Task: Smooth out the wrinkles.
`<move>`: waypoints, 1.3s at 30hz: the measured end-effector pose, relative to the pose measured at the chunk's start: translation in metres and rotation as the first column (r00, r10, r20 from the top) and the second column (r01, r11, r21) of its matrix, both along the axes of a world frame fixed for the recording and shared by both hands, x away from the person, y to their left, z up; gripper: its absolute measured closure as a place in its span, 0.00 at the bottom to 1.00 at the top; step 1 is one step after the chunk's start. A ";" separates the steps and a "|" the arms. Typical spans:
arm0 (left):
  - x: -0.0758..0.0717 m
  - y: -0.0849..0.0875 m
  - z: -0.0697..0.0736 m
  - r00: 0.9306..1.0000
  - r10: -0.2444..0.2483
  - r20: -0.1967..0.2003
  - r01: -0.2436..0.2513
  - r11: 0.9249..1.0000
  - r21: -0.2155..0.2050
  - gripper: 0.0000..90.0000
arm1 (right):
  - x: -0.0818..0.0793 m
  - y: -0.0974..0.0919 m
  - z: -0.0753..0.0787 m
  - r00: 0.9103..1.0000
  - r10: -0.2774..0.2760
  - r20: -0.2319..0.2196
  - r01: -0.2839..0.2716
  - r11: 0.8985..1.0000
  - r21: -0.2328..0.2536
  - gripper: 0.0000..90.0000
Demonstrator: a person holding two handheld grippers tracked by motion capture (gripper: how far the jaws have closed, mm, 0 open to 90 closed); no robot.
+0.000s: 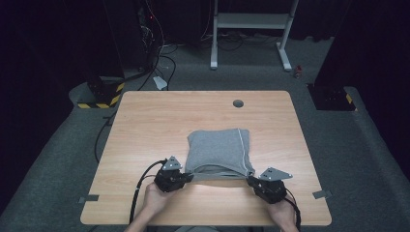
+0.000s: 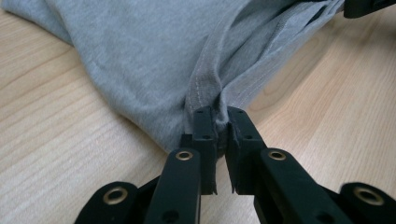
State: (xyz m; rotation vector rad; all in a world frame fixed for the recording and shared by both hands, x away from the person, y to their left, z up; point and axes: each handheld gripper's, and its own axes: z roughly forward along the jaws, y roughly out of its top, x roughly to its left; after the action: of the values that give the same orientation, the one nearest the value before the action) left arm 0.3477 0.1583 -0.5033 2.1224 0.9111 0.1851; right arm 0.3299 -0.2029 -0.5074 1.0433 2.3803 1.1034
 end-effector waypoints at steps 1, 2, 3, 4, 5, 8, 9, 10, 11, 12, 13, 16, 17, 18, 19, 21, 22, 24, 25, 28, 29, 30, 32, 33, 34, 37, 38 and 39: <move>-0.001 0.001 -0.001 1.000 0.001 0.005 -0.001 1.000 0.004 0.92 | 0.000 0.000 0.000 1.000 0.000 0.000 0.000 1.000 0.000 0.90; -0.003 0.001 -0.002 1.000 0.002 0.005 -0.002 1.000 0.005 0.92 | -0.001 -0.001 0.000 1.000 0.001 0.001 -0.001 1.000 0.000 0.89; -0.005 0.002 -0.004 1.000 -0.001 0.005 0.001 1.000 0.008 0.91 | -0.003 -0.001 0.000 1.000 -0.001 0.000 0.001 1.000 0.000 0.89; -0.005 0.002 -0.004 1.000 -0.001 0.005 0.001 1.000 0.008 0.91 | -0.004 -0.002 0.000 1.000 -0.003 -0.001 0.003 1.000 -0.001 0.89; -0.007 0.002 -0.005 1.000 0.003 0.003 -0.003 1.000 0.006 0.91 | -0.004 -0.002 0.000 1.000 -0.003 -0.001 0.003 1.000 -0.001 0.89; -0.012 0.003 -0.007 1.000 0.000 -0.004 0.000 1.000 -0.001 0.89 | -0.008 -0.004 0.003 1.000 -0.001 -0.002 0.001 1.000 0.002 0.86; -0.012 0.003 -0.007 1.000 0.000 -0.004 0.000 1.000 -0.001 0.88 | -0.009 -0.005 0.004 1.000 0.001 0.006 -0.001 1.000 0.003 0.86; -0.015 0.005 -0.007 1.000 -0.002 -0.010 0.002 1.000 -0.006 0.86 | -0.010 -0.006 0.005 1.000 -0.003 0.010 0.003 1.000 0.004 0.86; -0.015 0.005 -0.007 1.000 -0.002 -0.010 0.002 1.000 -0.006 0.85 | -0.010 -0.006 0.005 1.000 -0.003 0.010 0.003 1.000 0.004 0.86; -0.019 0.009 -0.006 1.000 0.006 -0.005 -0.006 1.000 -0.016 0.84 | -0.012 -0.009 0.009 1.000 -0.013 0.017 0.013 1.000 0.019 0.86; -0.019 0.009 -0.006 1.000 0.006 -0.005 -0.006 1.000 -0.016 0.83 | -0.012 -0.009 0.009 1.000 -0.013 0.017 0.013 1.000 0.019 0.86; -0.023 0.017 -0.002 0.999 0.035 0.007 -0.034 0.998 -0.049 0.78 | -0.006 -0.011 0.017 0.999 -0.035 0.020 0.034 0.999 0.040 0.84; -0.023 0.019 -0.001 0.999 0.043 0.006 -0.042 0.997 -0.061 0.76 | -0.003 -0.010 0.018 0.999 -0.041 0.019 0.040 0.998 0.043 0.84; -0.023 0.021 0.000 0.999 0.051 0.010 -0.050 0.996 -0.067 0.75 | 0.001 -0.009 0.019 0.999 -0.047 0.019 0.046 0.998 0.044 0.83; -0.023 0.021 0.000 0.999 0.051 0.010 -0.050 0.996 -0.067 0.73 | 0.001 -0.009 0.019 0.999 -0.047 0.019 0.046 0.998 0.044 0.83; -0.020 0.022 0.002 0.997 0.071 0.016 -0.069 0.995 -0.070 0.68 | 0.010 -0.006 0.021 0.998 -0.057 0.007 0.056 0.997 0.044 0.80; -0.018 0.021 0.003 0.997 0.077 0.016 -0.076 0.995 -0.069 0.66 | 0.020 0.000 0.020 0.997 -0.069 -0.016 0.070 0.996 0.047 0.77; -0.008 0.014 0.004 0.995 0.095 0.030 -0.093 0.993 -0.073 0.62 | 0.031 0.007 0.019 0.997 -0.079 -0.018 0.080 0.996 0.031 0.75; -0.008 0.014 0.004 0.995 0.095 0.030 -0.093 0.993 -0.073 0.59 | 0.035 0.011 0.018 0.995 -0.093 -0.019 0.093 0.995 0.022 0.74; 0.007 -0.003 0.002 0.994 0.105 0.033 -0.104 0.994 -0.035 0.55 | 0.047 0.019 0.013 0.993 -0.114 -0.042 0.113 0.993 -0.013 0.72; 0.010 -0.007 0.000 0.994 0.101 0.030 -0.101 0.995 -0.026 0.54 | 0.051 0.021 0.010 0.992 -0.114 -0.049 0.113 0.993 -0.027 0.72; 0.012 -0.011 -0.001 0.995 0.098 0.027 -0.097 0.995 -0.014 0.53 | 0.053 0.022 0.008 0.991 -0.116 -0.061 0.114 0.993 -0.037 0.76; 0.014 -0.016 -0.005 0.995 0.091 0.029 -0.092 0.995 0.031 0.51 | 0.054 0.024 0.004 0.992 -0.112 -0.064 0.107 0.991 -0.079 0.87; 0.014 -0.016 -0.005 0.995 0.091 0.029 -0.092 0.995 0.031 0.51 | 0.054 0.022 0.003 0.992 -0.105 -0.064 0.099 0.992 -0.084 0.92; 0.012 -0.019 -0.009 0.996 0.082 0.032 -0.084 0.994 0.072 0.51 | 0.052 0.021 0.002 0.992 -0.106 -0.066 0.100 0.991 -0.089 0.95; 0.005 -0.020 -0.013 0.996 0.069 0.065 -0.076 0.989 0.128 0.51 | 0.049 0.017 0.003 0.992 -0.115 -0.051 0.109 0.989 -0.101 0.97; 0.002 -0.015 -0.012 0.996 0.064 0.070 -0.074 0.987 0.146 0.51 | 0.048 0.013 0.003 0.993 -0.110 -0.037 0.106 0.989 -0.107 0.97; 0.002 -0.015 -0.012 0.996 0.064 0.070 -0.074 0.987 0.146 0.51 | 0.047 0.013 0.004 0.993 -0.111 -0.045 0.106 0.989 -0.104 0.97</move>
State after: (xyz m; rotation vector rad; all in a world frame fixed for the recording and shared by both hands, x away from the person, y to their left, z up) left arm 0.3493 0.1428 -0.5149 2.2084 0.9585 0.3654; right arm 0.3767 -0.1904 -0.5038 1.1631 2.3605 0.9186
